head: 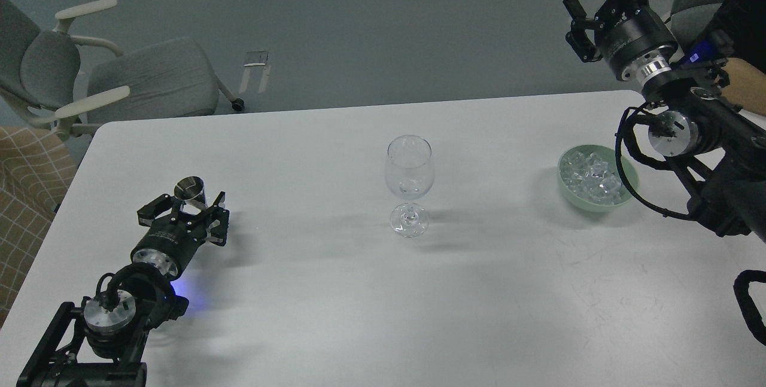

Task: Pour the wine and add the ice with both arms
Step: 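Lower the left gripper to the metal jigger and grasp it, then lift the jigger with the left gripper and carry it over the wine glass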

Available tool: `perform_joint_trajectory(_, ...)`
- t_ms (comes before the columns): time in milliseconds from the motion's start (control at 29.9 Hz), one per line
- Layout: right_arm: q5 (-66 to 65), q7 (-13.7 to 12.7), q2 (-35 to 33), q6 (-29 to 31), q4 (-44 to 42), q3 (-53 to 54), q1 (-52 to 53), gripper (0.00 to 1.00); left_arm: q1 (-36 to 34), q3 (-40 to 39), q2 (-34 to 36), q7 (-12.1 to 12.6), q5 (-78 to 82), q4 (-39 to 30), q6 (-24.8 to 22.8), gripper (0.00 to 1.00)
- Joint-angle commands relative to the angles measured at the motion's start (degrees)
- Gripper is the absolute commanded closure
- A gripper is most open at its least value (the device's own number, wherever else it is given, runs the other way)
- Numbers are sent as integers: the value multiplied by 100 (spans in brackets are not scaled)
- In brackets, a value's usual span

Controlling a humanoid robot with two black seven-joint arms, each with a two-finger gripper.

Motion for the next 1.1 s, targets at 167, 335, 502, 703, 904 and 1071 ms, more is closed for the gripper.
perform_joint_trajectory(167, -8, 0, 0, 0, -8, -9, 11, 0, -11, 84, -7, -79, 33, 6, -123, 82)
perform_joint_trajectory(335, -8, 0, -8, 0, -8, -9, 11, 0, -2, 67, -7, -79, 33, 6, -184, 91)
perform_joint_trajectory(502, -8, 0, -9, 0, -8, -9, 11, 0, -11, 41, -7, -79, 24, -3, -228, 100)
perform_joint_trajectory(703, -8, -9, -17, -9, -8, -9, 11, 0, -186, 32, -165, -70, -2, -99, -220, 100)
perform_joint_trajectory(904, -8, -9, -35, -9, -8, -9, 11, 0, -388, 58, 28, 27, -11, -450, -141, 100)
perform_joint_trajectory(1071, -8, -9, -26, -9, -8, -9, 2, 0, -476, 67, 178, 299, -11, -951, 149, 100)
